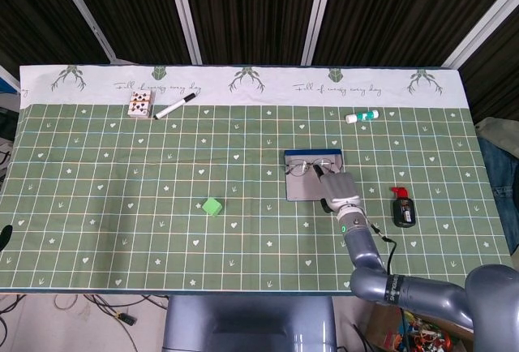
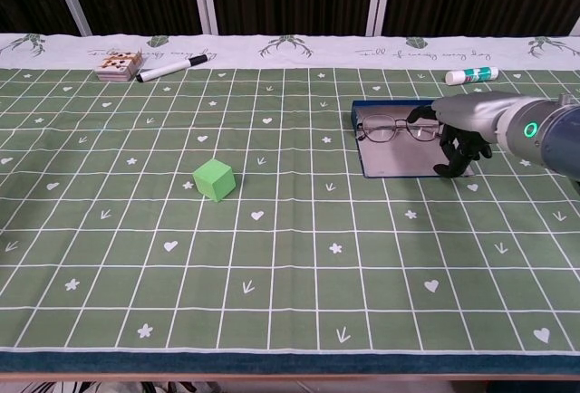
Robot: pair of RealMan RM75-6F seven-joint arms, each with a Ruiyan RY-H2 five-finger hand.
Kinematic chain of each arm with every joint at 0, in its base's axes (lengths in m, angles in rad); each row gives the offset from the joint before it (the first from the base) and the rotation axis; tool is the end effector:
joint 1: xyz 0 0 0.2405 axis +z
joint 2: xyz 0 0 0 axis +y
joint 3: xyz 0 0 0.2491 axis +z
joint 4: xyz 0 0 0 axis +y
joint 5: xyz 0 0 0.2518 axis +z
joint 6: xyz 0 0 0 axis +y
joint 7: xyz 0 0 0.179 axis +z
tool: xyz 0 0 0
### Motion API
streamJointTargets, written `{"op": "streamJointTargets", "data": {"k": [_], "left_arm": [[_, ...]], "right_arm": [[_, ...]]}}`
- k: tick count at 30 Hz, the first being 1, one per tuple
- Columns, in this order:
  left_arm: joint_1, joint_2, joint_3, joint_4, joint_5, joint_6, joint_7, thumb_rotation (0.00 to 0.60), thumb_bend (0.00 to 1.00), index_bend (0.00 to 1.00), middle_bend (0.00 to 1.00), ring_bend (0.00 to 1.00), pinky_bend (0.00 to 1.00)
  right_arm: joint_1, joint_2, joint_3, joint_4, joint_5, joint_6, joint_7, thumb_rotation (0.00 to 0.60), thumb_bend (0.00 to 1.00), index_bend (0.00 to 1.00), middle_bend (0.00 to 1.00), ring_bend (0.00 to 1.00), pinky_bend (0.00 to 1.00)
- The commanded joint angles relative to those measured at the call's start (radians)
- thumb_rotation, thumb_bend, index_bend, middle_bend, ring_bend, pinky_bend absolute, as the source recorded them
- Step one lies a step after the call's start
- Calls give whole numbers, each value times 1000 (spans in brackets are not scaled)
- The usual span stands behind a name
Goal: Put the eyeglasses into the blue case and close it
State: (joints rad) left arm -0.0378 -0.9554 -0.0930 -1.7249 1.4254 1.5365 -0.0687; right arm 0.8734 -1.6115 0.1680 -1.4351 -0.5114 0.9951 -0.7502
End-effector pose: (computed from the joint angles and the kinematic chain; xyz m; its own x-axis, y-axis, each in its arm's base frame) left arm -0.3235 0.2127 0.1792 0.3746 -0.0809 0.9237 0.9256 0.0910 -0.3674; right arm -0.1677 -0.3984 -0.0880 0.5439 -0.4040 0.7355 -0.8280 -0.1163 0.5485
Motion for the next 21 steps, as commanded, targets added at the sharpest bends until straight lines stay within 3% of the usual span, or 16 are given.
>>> {"op": "streamJointTargets", "data": {"k": [1, 21], "left_arm": [[0, 0, 0, 0, 0, 0, 1, 600, 321, 188, 0, 0, 0], [0, 1, -2, 3, -5, -2, -3, 600, 321, 189, 0, 0, 0]], "right_arm": [[4, -5, 0, 6, 3, -4, -2, 600, 497, 95, 723, 718, 661], [37, -42, 4, 55, 42, -25, -31, 600, 503, 95, 723, 719, 661]]}}
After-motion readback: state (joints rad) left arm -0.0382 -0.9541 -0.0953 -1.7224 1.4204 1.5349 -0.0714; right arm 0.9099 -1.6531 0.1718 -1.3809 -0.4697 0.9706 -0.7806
